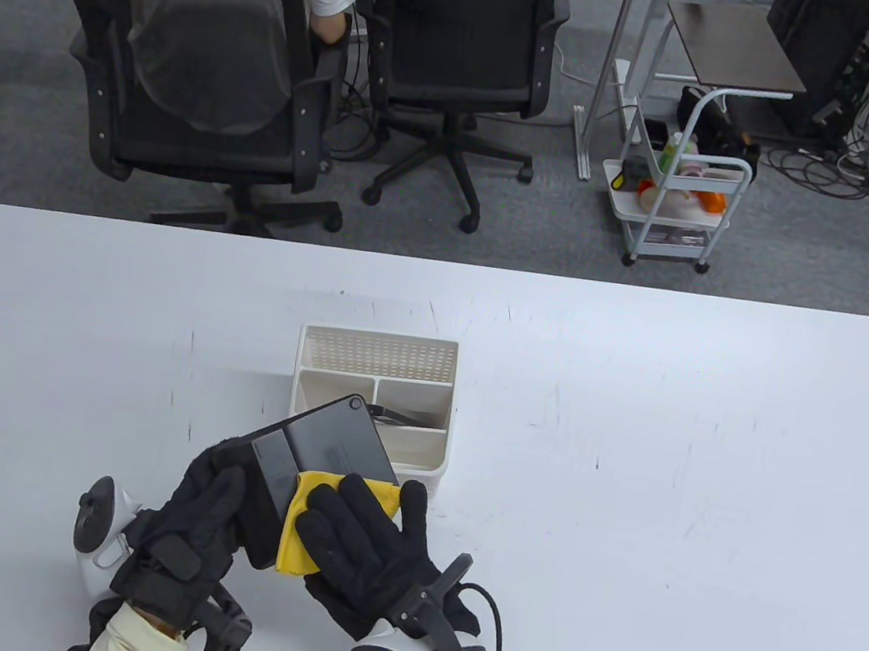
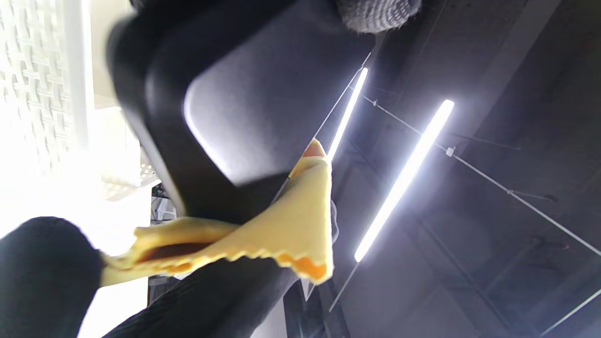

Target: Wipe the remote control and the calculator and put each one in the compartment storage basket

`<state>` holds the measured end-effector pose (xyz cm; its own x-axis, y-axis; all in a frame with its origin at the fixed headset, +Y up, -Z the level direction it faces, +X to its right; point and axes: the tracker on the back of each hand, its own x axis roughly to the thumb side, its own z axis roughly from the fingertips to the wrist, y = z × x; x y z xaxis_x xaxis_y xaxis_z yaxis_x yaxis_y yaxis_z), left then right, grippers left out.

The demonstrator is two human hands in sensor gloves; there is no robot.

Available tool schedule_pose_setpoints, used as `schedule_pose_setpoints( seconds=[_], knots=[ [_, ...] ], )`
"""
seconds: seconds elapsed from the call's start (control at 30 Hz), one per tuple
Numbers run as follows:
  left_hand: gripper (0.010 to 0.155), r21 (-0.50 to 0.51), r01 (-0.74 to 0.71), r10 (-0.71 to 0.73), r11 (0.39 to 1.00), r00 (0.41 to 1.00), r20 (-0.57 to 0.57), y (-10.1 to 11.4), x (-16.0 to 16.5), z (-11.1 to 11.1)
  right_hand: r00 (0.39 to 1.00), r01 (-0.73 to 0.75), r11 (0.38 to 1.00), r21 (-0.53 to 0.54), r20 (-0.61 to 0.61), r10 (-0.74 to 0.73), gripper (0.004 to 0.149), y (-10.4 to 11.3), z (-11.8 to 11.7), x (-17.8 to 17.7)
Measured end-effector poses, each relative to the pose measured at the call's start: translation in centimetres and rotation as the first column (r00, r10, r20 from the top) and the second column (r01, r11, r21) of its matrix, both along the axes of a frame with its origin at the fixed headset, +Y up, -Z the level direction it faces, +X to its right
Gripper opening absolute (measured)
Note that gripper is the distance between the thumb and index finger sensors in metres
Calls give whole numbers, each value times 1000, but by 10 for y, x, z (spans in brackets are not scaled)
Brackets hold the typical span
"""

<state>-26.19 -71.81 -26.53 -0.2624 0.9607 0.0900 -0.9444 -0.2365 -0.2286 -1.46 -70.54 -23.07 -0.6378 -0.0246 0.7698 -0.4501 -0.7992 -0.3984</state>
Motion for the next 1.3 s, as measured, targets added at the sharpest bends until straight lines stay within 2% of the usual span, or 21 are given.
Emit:
schedule_pose_setpoints(
  seconds=[0.23, 0.4, 0.57, 0.67, 0.7, 0.8, 0.9, 0.97, 1.07, 1.13, 1.2, 1.23, 1.27, 1.3],
  knots=[
    [57, 29, 80, -81, 996, 997, 22, 4, 8, 1, 992, 55, 996, -76, 114, -46, 75, 3, -12, 14],
    [56, 9, 21, -21, 1000, 1000, -6, 0, 5, 0, 981, 119, 986, -114, 165, -99, 73, 2, -17, 25],
    [58, -12, -6, 7, 1000, 1000, 21, -3, 5, -1, 983, 121, 992, -36, 145, -114, 70, 5, -11, 22],
    [68, -16, 16, -15, 1000, 998, 63, -5, 8, -2, 980, 131, 990, 43, 143, -136, 64, 9, -7, 21],
    [68, -20, 14, -13, 1000, 998, 68, -6, 9, -3, 975, 156, 984, 81, 149, -166, 61, 12, -6, 23],
    [66, -8, 36, -35, 999, 994, 106, -5, 12, -4, 964, 221, 972, 80, 130, -230, 56, 18, -5, 29],
    [71, 54, 170, -174, 984, 982, 69, 0, 10, -4, 948, 294, 955, 30, 116, -295, 53, 23, -6, 35],
    [71, 122, 326, -325, 937, 945, -25, 5, 5, -4, 942, 321, 947, -27, 111, -316, 52, 25, -7, 37],
    [58, 203, 448, -421, 871, 892, -163, 14, -1, -2, 947, 317, 942, -112, 97, -307, 51, 26, -10, 35],
    [60, 287, 473, -447, 833, 881, -157, 19, -3, -2, 935, 356, 914, -197, 86, -345, 51, 25, -12, 35],
    [72, 320, 480, -469, 817, 876, -116, 22, -3, -1, 929, 370, 893, -257, 81, -362, 52, 26, -14, 37],
    [76, 356, 502, -501, 788, 859, -101, 24, -2, -1, 921, 388, 877, -281, 77, -383, 52, 26, -15, 39],
    [78, 372, 547, -553, 750, 827, -102, 26, -2, 0, 912, 405, 858, -315, 72, -404, 52, 26, -16, 40],
    [79, 382, 631, -635, 675, 761, -135, 29, 0, 1, 905, 414, 838, -355, 65, -420, 52, 26, -17, 42]
  ],
)
